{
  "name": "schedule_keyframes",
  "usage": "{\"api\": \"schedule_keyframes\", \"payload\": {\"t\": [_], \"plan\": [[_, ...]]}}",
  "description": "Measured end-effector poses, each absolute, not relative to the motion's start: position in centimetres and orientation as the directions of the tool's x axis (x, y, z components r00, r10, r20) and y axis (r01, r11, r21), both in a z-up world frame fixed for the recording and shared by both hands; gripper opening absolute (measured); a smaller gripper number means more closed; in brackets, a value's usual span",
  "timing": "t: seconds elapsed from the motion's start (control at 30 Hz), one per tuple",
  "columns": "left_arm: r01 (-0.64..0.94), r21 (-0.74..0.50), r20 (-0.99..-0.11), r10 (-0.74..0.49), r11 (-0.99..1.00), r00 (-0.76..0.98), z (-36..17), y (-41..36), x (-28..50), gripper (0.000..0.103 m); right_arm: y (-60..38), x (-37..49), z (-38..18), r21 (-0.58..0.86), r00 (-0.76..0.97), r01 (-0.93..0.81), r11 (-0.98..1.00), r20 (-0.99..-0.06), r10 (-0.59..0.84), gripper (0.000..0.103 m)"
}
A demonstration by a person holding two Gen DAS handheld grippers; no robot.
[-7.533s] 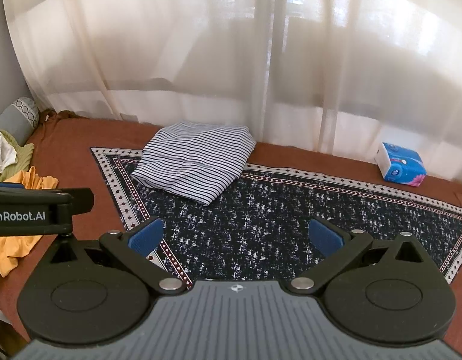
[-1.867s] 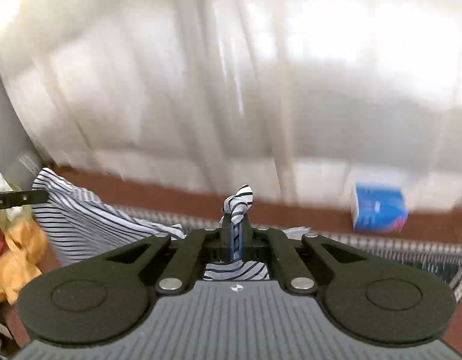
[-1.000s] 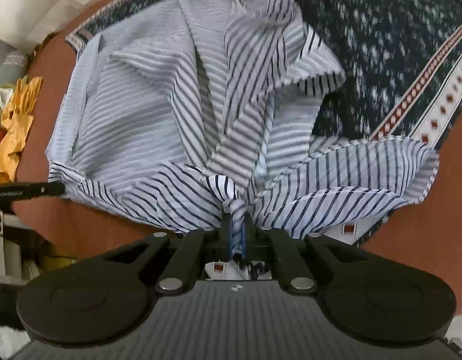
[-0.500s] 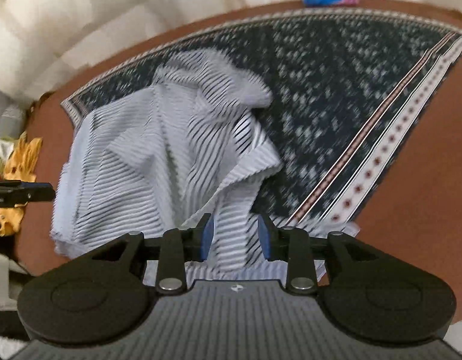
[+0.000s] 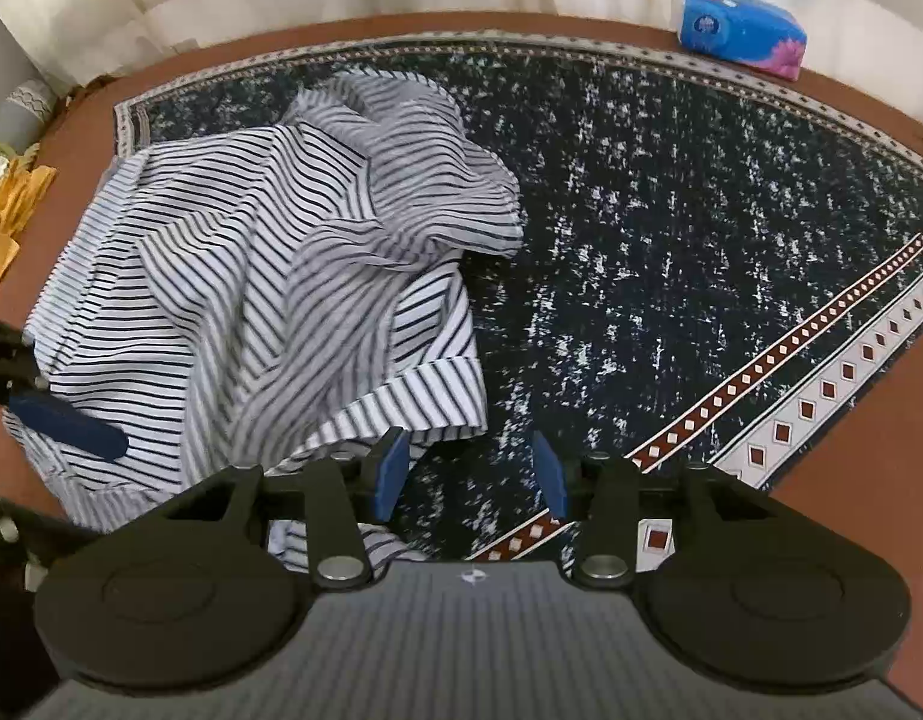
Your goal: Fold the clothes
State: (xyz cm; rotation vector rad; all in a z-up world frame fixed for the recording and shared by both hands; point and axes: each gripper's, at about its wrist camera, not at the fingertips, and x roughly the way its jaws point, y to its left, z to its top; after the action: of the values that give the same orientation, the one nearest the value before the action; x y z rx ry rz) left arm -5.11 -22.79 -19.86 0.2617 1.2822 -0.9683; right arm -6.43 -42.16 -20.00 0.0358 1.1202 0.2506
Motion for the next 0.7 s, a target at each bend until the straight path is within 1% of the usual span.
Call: {"api": "schedule_keyframes", "payload": {"t": [0.13,0.2,0.23,0.27,0.3,0.33,0.37,0.47,0.6,0.7], "plan": [[0.738,-0.311,-0.900,-0.436,0.599,-0.025,-21.0,-24.5,-5.5,0.065,-42.4,-5.8,-20.6,0.187,0.398,-0.174,0.967,-0.884,0.243,0.050],[0.740,-0.312,-0.903,-0.428,0.596,-0.036,-21.6,-25.0,-5.6,0.060,-42.3,-5.7,-20.7,0.192,0.395,-0.171,0.967,-0.885,0.245,0.050],[0.738,-0.315,-0.903,-0.427,0.596,-0.042,-21.7,-25.1,-5.5,0.048,-42.3,-5.7,-20.6,0.192,0.396,-0.168,0.967,-0.885,0.245,0.050],[0.737,-0.315,-0.906,-0.422,0.598,-0.045,-21.9,-25.2,-5.4,0.031,-42.3,-5.7,-20.5,0.192,0.397,-0.166,0.967,-0.885,0.244,0.050],[0.736,-0.311,-0.907,-0.418,0.601,-0.042,-22.0,-25.2,-5.3,0.020,-42.3,-5.7,-20.5,0.192,0.398,-0.164,0.968,-0.885,0.243,0.050],[0.735,-0.303,-0.909,-0.416,0.607,-0.031,-22.0,-25.2,-5.1,0.004,-42.3,-5.7,-20.3,0.192,0.405,-0.160,0.968,-0.882,0.242,0.050],[0.730,-0.295,-0.909,-0.417,0.616,-0.015,-21.9,-25.1,-4.7,0.000,-42.4,-5.9,-20.0,0.196,0.412,-0.153,0.969,-0.878,0.243,0.050],[0.680,-0.287,-0.893,-0.446,0.675,0.066,-20.6,-24.0,-3.1,0.000,-42.8,-6.6,-19.3,0.210,0.432,-0.132,0.969,-0.867,0.247,0.050],[0.581,-0.331,-0.843,-0.509,0.744,0.173,-17.5,-21.6,-0.3,0.000,-43.1,-7.5,-18.5,0.230,0.451,-0.112,0.967,-0.855,0.255,0.050],[0.549,-0.353,-0.816,-0.536,0.758,0.216,-15.8,-20.7,1.2,0.000,-42.9,-8.5,-18.2,0.257,0.452,-0.101,0.961,-0.849,0.274,0.050]]}}
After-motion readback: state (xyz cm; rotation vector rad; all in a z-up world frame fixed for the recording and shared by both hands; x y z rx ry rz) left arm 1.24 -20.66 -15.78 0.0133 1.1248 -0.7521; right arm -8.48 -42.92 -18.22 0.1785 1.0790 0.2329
